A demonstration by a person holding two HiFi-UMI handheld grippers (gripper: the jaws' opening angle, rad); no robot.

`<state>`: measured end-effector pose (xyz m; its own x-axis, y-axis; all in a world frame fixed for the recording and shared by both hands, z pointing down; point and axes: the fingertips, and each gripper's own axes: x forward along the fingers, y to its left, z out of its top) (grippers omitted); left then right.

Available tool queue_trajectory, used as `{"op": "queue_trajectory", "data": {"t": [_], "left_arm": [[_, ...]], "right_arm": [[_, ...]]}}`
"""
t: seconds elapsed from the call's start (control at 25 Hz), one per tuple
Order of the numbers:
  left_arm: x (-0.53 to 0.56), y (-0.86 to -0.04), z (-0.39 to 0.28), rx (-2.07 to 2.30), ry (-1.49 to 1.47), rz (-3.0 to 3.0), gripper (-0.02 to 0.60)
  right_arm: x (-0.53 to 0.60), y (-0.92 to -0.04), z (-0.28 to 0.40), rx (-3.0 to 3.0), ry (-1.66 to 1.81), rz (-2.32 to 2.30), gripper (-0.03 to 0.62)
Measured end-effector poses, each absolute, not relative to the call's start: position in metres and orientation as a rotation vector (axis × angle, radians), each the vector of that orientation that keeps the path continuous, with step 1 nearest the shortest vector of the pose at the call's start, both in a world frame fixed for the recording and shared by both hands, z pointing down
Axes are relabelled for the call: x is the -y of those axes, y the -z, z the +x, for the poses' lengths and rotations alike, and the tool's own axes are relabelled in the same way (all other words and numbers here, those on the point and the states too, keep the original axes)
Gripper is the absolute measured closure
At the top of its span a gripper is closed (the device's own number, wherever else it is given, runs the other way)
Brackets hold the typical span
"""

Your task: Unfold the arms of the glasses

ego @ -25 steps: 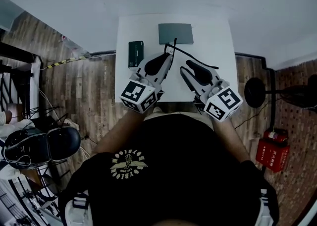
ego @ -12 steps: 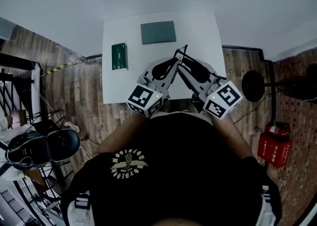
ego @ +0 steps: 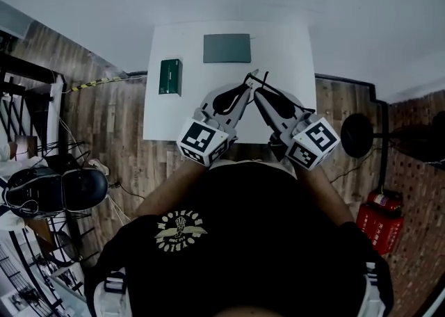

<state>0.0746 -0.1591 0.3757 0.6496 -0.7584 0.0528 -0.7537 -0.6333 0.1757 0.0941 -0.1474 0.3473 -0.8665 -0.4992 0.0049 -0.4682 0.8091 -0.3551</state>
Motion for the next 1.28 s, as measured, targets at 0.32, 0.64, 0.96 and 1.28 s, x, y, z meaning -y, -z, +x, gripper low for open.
{"op": "queue_trajectory", "data": {"t": [0.32,0.64,0.96,1.28], "left_arm": [[0.162,-0.372,0.033,1.394,0.043,2.619,0.558],[0.160,-0.368,-0.005,1.450,0.054,2.600,0.558],[0.159,-0.366,-0.036,1.440,0.084,2.596,0.560],[0.165,-0.360,-0.057,1.422,0.099,2.617,0.558]], "right_arm": [[0.143,-0.348,0.071,-2.924,0.552,-0.675,0.589],[0.137,-0.350,0.042,-2.930,0.558,-0.640,0.588],[0.129,-0.354,0.022,-2.930,0.553,-0.671,0.588],[0.125,-0.362,0.010,-2.939,0.562,-0.723,0.583]]}}
